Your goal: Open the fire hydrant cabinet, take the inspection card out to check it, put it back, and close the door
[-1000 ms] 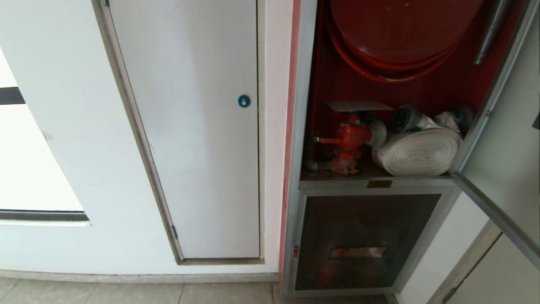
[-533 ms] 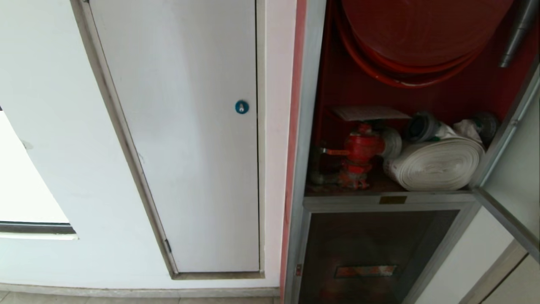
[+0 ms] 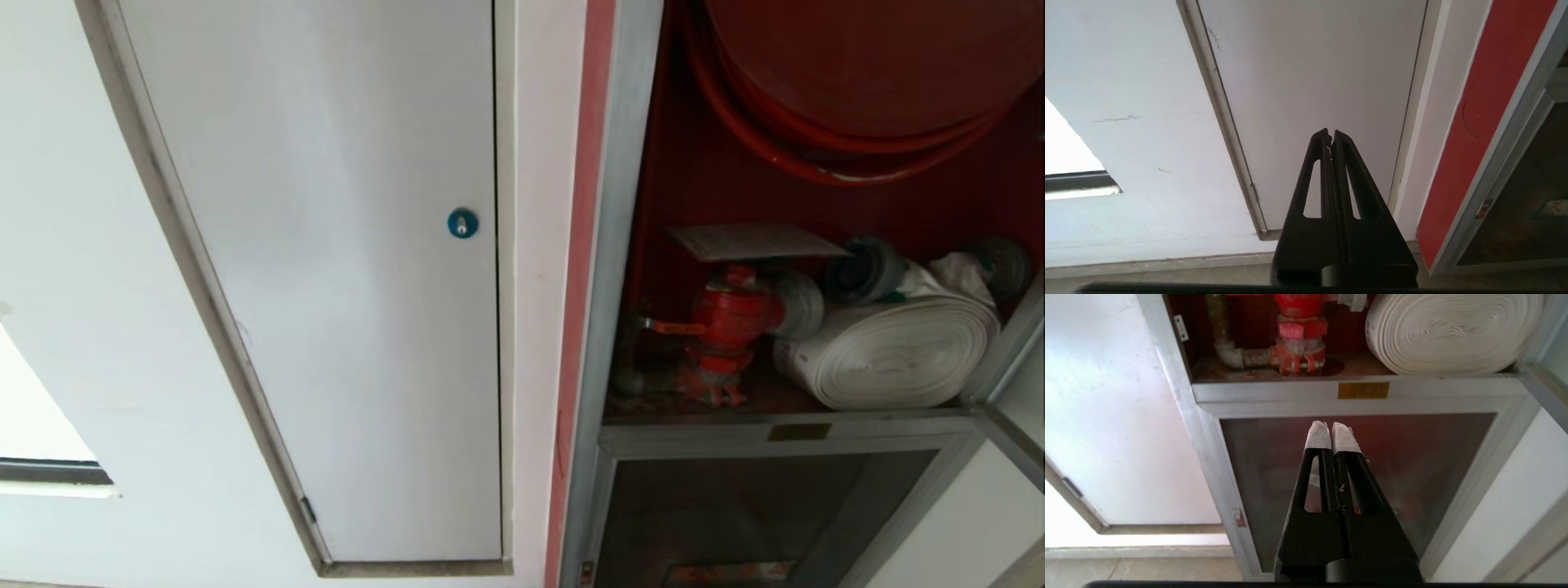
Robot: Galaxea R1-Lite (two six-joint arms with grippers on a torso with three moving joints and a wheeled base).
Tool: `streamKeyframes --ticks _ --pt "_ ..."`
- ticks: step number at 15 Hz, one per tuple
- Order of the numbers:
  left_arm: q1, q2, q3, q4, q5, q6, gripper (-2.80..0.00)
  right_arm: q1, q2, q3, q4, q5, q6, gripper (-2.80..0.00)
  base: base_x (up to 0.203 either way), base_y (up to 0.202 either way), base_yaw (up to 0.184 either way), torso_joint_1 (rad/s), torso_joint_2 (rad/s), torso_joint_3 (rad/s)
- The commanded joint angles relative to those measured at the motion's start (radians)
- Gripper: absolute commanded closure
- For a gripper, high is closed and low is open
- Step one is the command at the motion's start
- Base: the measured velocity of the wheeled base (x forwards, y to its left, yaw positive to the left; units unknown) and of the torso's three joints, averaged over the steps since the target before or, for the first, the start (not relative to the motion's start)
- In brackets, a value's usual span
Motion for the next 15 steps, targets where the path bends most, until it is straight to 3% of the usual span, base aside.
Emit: streamKeyframes --ticks 1,12,15 --pt "0.000 0.000 0.012 -0.001 0.000 0.000 0.00 0.000 0.002 0.003 0.000 0.000 0.000 0.00 0.198 0.000 0.000 0.001 0.00 0.003" --pt "0.000 0.002 0.012 -0.001 0.000 -0.001 0.00 0.000 0.002 0.003 0.000 0.000 0.000 0.00 0.195 0.000 0.000 0.003 0.00 0.004" --pt "0.000 0.000 0.012 -0.001 0.000 -0.001 0.00 0.000 0.002 0.003 0.000 0.000 0.000 0.00 0.046 0.000 -0.001 0.002 0.00 -0.001"
